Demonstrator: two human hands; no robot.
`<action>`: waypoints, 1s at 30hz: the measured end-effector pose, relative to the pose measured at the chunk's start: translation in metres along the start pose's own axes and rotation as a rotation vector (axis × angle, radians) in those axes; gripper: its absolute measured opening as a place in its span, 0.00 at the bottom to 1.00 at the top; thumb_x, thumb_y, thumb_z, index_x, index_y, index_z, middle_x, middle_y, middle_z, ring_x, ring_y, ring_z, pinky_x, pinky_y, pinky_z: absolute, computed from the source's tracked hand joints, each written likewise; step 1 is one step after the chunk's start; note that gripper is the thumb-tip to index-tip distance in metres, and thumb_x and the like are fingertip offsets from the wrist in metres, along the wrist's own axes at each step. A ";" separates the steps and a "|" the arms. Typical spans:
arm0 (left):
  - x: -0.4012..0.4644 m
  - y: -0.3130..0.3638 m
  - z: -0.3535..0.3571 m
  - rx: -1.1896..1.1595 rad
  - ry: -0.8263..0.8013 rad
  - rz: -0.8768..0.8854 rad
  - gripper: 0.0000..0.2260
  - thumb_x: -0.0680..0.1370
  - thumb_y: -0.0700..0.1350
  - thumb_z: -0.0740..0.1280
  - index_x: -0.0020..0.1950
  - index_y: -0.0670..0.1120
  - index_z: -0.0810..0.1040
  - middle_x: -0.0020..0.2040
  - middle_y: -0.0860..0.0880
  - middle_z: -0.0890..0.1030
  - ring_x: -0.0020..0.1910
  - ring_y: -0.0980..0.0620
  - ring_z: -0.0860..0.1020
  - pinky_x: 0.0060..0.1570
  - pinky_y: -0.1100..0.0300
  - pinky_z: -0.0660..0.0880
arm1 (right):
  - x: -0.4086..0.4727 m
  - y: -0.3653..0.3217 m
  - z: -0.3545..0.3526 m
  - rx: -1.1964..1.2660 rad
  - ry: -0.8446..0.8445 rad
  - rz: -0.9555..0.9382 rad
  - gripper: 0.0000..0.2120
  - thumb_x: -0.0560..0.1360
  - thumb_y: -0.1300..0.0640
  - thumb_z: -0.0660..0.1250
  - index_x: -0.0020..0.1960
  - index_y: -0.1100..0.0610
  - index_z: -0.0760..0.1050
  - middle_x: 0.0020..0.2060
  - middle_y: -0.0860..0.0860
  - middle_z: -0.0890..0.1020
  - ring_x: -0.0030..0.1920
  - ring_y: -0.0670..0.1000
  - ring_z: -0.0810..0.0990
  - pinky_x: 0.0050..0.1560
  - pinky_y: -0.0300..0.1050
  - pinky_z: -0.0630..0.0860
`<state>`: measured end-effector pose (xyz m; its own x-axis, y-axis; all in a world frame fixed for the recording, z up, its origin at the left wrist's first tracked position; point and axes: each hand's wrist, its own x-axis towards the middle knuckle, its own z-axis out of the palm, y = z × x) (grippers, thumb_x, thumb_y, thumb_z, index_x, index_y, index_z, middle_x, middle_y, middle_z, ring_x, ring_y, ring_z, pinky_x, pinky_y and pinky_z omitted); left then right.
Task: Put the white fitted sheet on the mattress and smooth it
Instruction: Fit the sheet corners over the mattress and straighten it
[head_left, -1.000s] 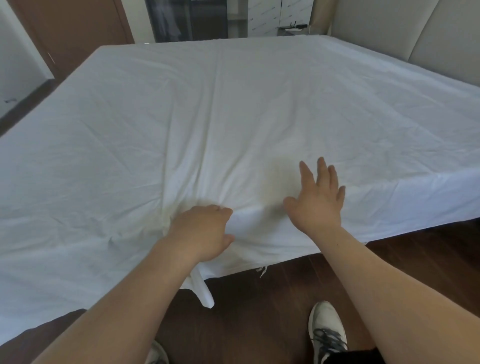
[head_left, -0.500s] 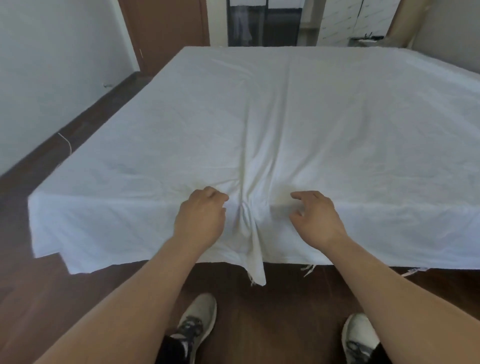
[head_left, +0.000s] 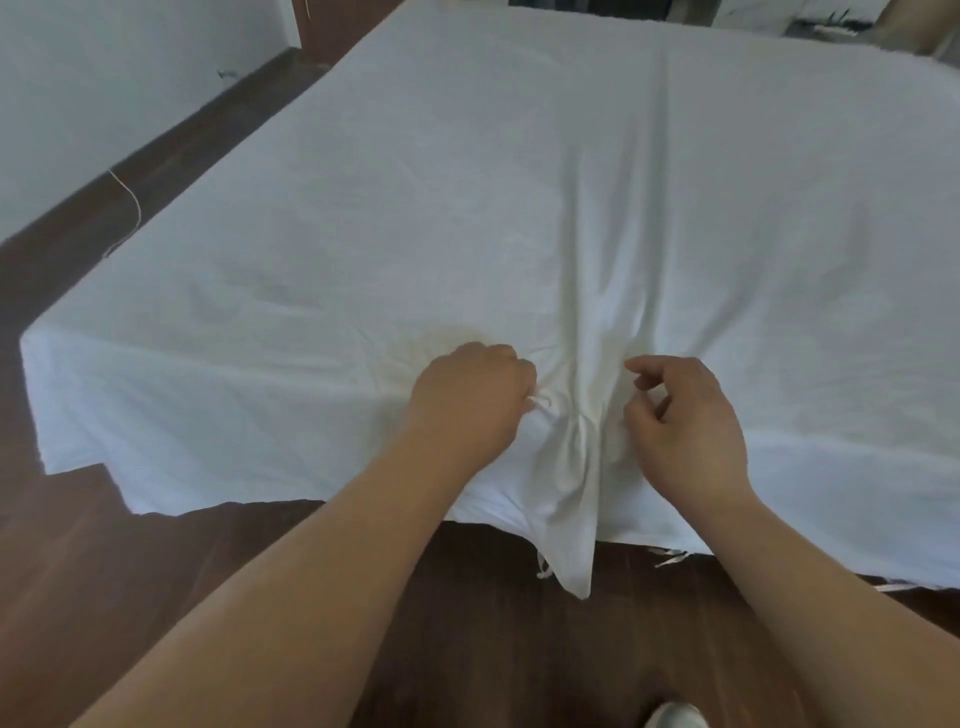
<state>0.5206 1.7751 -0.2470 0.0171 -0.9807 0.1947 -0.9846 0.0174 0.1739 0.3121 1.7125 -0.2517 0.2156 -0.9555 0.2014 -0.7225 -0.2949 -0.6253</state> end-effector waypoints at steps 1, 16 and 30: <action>0.001 -0.002 -0.005 -0.057 -0.035 -0.001 0.09 0.84 0.53 0.63 0.56 0.51 0.81 0.50 0.53 0.78 0.51 0.49 0.76 0.45 0.52 0.76 | 0.002 -0.003 0.001 -0.019 0.005 0.029 0.15 0.78 0.56 0.63 0.63 0.46 0.76 0.54 0.42 0.76 0.42 0.39 0.76 0.38 0.39 0.70; -0.009 -0.044 -0.026 -0.013 -0.001 0.173 0.09 0.83 0.51 0.66 0.49 0.48 0.83 0.43 0.51 0.76 0.42 0.47 0.77 0.38 0.53 0.75 | -0.018 -0.025 0.035 -0.100 0.254 0.151 0.21 0.77 0.59 0.64 0.69 0.57 0.71 0.70 0.53 0.73 0.54 0.59 0.80 0.52 0.55 0.75; -0.057 -0.138 -0.058 0.094 -0.014 0.042 0.07 0.82 0.45 0.66 0.47 0.46 0.82 0.44 0.47 0.76 0.42 0.42 0.78 0.39 0.53 0.73 | -0.045 -0.066 0.034 0.040 -0.052 0.497 0.34 0.77 0.54 0.58 0.81 0.48 0.52 0.54 0.48 0.75 0.66 0.64 0.71 0.55 0.60 0.79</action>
<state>0.6655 1.8404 -0.2260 -0.0263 -0.9821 0.1866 -0.9964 0.0407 0.0739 0.3720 1.7746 -0.2449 -0.1152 -0.9794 -0.1659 -0.7204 0.1974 -0.6649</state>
